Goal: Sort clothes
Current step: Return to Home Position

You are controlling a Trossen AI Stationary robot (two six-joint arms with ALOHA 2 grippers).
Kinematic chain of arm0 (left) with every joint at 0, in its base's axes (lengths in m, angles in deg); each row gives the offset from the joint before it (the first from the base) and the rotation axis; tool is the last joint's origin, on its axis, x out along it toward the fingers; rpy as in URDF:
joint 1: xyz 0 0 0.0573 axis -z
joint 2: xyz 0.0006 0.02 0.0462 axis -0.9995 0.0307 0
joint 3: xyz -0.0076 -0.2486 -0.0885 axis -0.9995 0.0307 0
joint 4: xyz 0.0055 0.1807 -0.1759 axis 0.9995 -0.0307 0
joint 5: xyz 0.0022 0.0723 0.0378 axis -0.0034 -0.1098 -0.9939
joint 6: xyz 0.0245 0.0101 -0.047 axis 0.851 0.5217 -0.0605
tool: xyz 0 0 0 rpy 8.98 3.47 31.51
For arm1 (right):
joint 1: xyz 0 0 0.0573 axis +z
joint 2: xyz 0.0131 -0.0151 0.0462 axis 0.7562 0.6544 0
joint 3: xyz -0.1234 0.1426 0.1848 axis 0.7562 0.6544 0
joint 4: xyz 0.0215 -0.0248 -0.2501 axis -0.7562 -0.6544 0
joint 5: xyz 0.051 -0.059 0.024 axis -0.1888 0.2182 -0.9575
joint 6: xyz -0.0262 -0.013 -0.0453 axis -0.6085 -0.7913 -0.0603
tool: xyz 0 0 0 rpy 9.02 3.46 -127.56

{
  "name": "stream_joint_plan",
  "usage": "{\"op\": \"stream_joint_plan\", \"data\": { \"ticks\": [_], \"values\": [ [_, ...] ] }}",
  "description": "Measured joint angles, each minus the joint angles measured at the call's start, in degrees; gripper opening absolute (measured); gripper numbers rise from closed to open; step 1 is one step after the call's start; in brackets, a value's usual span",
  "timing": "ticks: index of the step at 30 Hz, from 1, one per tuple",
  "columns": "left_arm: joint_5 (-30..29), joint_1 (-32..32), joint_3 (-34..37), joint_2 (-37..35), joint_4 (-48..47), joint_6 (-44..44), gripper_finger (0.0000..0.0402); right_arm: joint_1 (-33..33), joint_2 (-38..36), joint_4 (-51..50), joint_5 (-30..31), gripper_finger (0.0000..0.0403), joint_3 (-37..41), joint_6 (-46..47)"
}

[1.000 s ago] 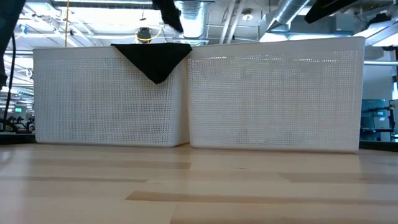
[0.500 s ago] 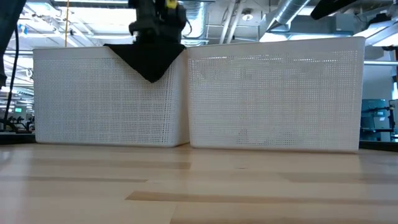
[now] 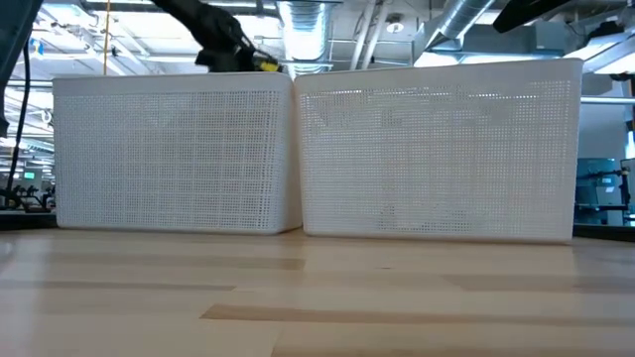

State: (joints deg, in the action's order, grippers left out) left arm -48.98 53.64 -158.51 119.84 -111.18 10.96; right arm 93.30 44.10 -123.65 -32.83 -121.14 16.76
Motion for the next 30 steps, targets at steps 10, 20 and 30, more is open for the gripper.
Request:
{"op": "stream_joint_plan", "data": {
  "ticks": [10, 20, 30],
  "values": [
    [-2.98, -1.38, 2.18, 0.01, 4.0, -2.97, 0.0242, -0.91, 0.0, -0.41, 0.0, 0.026, -0.02, -0.25],
    [-4.92, 0.94, -10.68, -7.73, 3.38, -5.59, 0.0242, -0.93, -0.55, -0.58, 0.01, 0.026, -0.02, -3.01],
    [-5.36, 6.24, -14.85, -23.19, 9.18, -6.29, 0.0242, -0.71, -8.11, 1.65, 1.71, 0.0251, -0.02, -13.02]
  ]
}}
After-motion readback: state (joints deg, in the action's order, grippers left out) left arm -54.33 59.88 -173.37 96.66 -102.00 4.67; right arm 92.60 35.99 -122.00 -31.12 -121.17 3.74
